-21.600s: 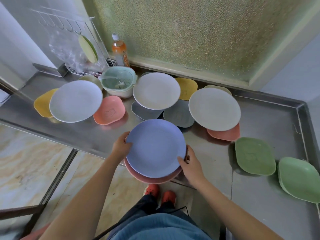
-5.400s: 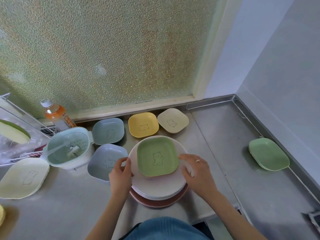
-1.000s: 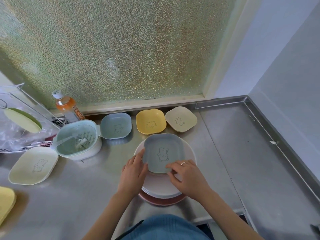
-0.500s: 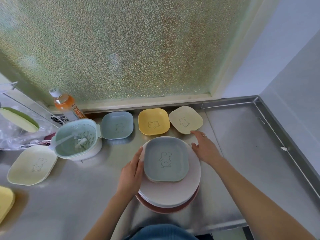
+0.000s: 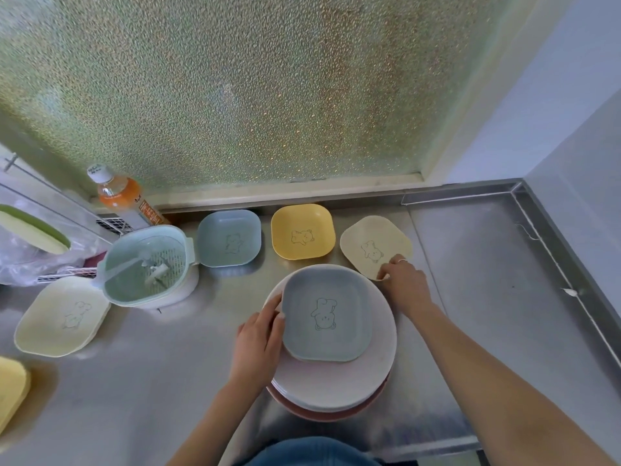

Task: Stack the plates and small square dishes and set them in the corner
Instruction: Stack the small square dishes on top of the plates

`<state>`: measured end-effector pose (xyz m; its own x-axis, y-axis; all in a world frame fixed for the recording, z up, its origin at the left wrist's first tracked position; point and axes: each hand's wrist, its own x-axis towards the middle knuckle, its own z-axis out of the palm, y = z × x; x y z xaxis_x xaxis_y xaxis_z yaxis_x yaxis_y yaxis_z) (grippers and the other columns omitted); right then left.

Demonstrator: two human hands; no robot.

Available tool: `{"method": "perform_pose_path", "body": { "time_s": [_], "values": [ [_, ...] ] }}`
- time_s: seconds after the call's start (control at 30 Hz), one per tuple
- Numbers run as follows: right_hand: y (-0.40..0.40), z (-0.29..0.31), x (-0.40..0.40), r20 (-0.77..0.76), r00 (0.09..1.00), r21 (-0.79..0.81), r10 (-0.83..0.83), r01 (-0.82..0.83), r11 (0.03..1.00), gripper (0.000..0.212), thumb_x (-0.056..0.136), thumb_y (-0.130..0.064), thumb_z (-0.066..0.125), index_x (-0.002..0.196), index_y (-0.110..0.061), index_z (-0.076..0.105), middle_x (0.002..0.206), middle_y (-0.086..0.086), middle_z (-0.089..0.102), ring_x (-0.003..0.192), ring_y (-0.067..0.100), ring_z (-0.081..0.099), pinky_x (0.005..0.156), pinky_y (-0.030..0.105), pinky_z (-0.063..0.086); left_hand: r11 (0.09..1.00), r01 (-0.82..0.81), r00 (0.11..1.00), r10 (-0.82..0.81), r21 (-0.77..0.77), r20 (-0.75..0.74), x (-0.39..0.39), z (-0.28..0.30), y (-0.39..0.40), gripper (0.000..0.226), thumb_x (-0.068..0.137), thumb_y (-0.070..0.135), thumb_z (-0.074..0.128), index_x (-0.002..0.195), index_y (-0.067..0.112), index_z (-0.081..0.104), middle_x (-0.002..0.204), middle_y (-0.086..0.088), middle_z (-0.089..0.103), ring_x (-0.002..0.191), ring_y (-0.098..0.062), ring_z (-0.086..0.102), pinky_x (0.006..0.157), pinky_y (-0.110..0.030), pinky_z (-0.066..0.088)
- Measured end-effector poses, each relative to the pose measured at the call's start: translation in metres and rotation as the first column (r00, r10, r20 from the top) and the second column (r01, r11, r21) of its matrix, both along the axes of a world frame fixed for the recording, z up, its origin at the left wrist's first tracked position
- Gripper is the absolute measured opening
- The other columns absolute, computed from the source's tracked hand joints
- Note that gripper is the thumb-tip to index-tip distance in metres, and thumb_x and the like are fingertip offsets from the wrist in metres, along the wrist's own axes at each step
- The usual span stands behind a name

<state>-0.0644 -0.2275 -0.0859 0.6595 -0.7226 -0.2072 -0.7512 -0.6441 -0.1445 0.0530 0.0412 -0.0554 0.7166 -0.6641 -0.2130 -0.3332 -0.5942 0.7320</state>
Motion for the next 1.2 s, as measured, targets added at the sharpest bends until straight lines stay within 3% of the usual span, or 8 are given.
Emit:
{"method": "perform_pose_path", "body": {
  "time_s": [0.17,0.37,0.5,0.6,0.73,0.9,1.07,1.2],
  "values": [
    [0.013,0.022,-0.016,0.355,0.927,0.017,-0.124,0.126,0.992,0.011,0.089,-0.012,0.055,0.089,-0.009,0.065,0.1,0.012,0.066,0.079,0.023,0.057,0.061,0.017,0.04,1.0,-0.001,1.0,0.001,-0.016,0.003,0.0,0.004,-0.001,0.051,0.091,0.046,0.023,0.136,0.034,0.042,0.107,-0.003,0.066,0.092,-0.016,0.055,0.094,-0.043,0.046],
    [0.077,0.07,-0.026,0.653,0.757,-0.201,0.023,0.143,0.969,0.009,0.086,-0.016,0.064,0.094,-0.013,0.068,0.093,0.007,0.07,0.089,0.029,0.056,0.077,0.041,0.046,0.998,-0.017,0.999,0.015,-0.064,-0.031,-0.005,0.005,0.001,0.051,0.09,0.047,0.025,0.136,0.034,0.043,0.109,-0.008,0.065,0.091,-0.016,0.053,0.088,-0.039,0.046],
    [0.127,0.082,-0.028,0.605,0.685,-0.542,0.406,-0.019,0.84,0.014,0.085,-0.023,0.059,0.097,-0.025,0.067,0.073,-0.002,0.061,0.075,0.019,0.049,0.073,0.034,0.034,0.986,-0.096,0.986,0.075,-0.135,-0.148,-0.006,0.012,-0.001,0.047,0.088,0.043,0.033,0.132,0.039,0.049,0.11,-0.001,0.066,0.096,-0.013,0.056,0.084,-0.035,0.047],
    [0.162,0.071,-0.025,0.507,0.693,-0.578,0.512,-0.167,0.799,0.023,0.082,-0.018,0.063,0.102,-0.029,0.069,0.073,-0.004,0.058,0.075,0.018,0.047,0.075,0.034,0.035,0.98,-0.102,0.976,0.066,-0.171,-0.206,-0.007,0.018,0.002,0.035,0.094,0.035,0.042,0.125,0.039,0.057,0.106,0.014,0.065,0.096,-0.007,0.06,0.081,-0.03,0.049],
    [0.186,0.049,-0.024,0.407,0.765,-0.472,0.498,-0.291,0.832,0.03,0.082,-0.02,0.053,0.105,-0.03,0.07,0.076,-0.001,0.061,0.078,0.021,0.05,0.07,0.034,0.037,0.963,-0.138,0.971,0.085,-0.233,-0.222,-0.012,0.023,0.007,0.035,0.088,0.039,0.039,0.11,0.037,0.067,0.097,0.017,0.067,0.094,-0.009,0.062,0.085,-0.032,0.048],
    [0.188,0.056,-0.015,0.419,0.801,-0.209,0.427,-0.373,0.904,0.031,0.078,-0.021,0.065,0.108,-0.028,0.069,0.075,0.0,0.057,0.069,0.02,0.056,0.06,0.032,0.049,0.964,-0.145,0.97,0.095,-0.222,-0.223,-0.013,0.024,0.008,0.037,0.099,0.026,0.04,0.075,0.043,0.062,0.076,0.007,0.068,0.077,-0.013,0.06,0.07,-0.026,0.045],
    [0.183,0.068,-0.013,0.381,0.855,0.101,0.351,-0.416,0.904,0.034,0.097,-0.024,0.042,0.129,-0.023,0.055,0.111,0.009,0.058,0.104,0.025,0.05,0.091,0.038,0.042,0.971,-0.126,0.97,0.078,-0.202,-0.232,-0.006,0.018,0.007,0.031,0.098,0.027,0.042,0.093,0.024,0.073,0.083,0.0,0.071,0.083,-0.018,0.062,0.073,-0.033,0.047],
    [0.178,0.073,-0.01,0.408,0.873,0.272,0.268,-0.396,0.877,0.036,0.098,-0.038,0.037,0.124,-0.025,0.059,0.121,0.003,0.058,0.108,0.02,0.051,0.098,0.035,0.04,0.968,-0.115,0.97,0.061,-0.222,-0.235,-0.005,0.019,0.007,0.028,0.097,0.024,0.046,0.109,0.025,0.071,0.091,0.005,0.071,0.086,-0.014,0.063,0.073,-0.028,0.048]
  ]
}}
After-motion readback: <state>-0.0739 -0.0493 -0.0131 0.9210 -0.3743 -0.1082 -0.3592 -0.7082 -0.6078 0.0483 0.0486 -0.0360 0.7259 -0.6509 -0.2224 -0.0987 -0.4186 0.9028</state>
